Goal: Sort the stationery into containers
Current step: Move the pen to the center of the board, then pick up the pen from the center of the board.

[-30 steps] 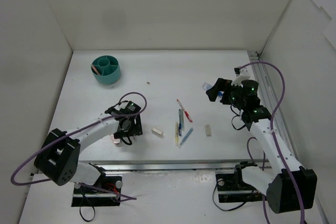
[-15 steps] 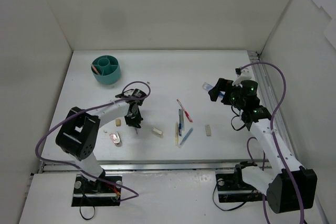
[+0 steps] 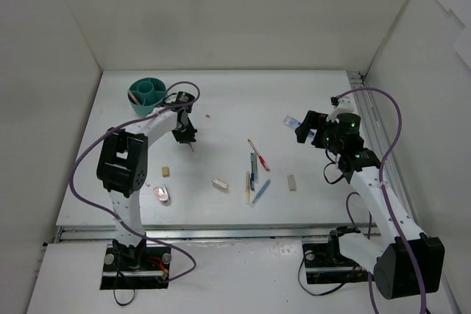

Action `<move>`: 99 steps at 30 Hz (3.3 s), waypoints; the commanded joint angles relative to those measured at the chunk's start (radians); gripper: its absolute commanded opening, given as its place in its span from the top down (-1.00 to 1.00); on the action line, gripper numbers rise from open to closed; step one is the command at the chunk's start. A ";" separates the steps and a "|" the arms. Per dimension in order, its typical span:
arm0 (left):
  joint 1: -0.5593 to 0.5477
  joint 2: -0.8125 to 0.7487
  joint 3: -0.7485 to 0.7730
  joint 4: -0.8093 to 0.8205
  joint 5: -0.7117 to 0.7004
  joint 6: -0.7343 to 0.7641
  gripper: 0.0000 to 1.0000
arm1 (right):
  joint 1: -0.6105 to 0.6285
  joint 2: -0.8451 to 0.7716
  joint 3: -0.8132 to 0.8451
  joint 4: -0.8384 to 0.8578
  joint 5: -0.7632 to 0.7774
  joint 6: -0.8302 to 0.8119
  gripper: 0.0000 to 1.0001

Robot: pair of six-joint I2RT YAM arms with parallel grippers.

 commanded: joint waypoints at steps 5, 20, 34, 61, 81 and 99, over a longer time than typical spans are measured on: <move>0.029 0.038 0.137 -0.047 0.011 -0.031 0.90 | 0.000 -0.016 0.036 0.025 0.048 -0.023 -0.96; 0.038 0.038 0.180 -0.087 -0.004 -0.002 0.21 | -0.002 -0.039 0.036 0.020 0.042 -0.026 -0.96; 0.038 -0.387 -0.037 0.170 0.316 1.002 -0.99 | -0.002 -0.035 0.045 0.025 -0.009 -0.051 -0.96; 0.092 -0.149 0.170 -0.218 0.534 2.070 -0.99 | 0.000 0.054 0.111 -0.006 -0.009 -0.069 -0.96; 0.009 -0.002 0.077 -0.055 0.436 2.110 -0.96 | 0.002 0.053 0.099 -0.013 0.013 -0.082 -0.96; -0.011 0.076 0.100 -0.092 0.390 2.014 0.49 | -0.002 0.028 0.094 -0.017 0.032 -0.080 -0.96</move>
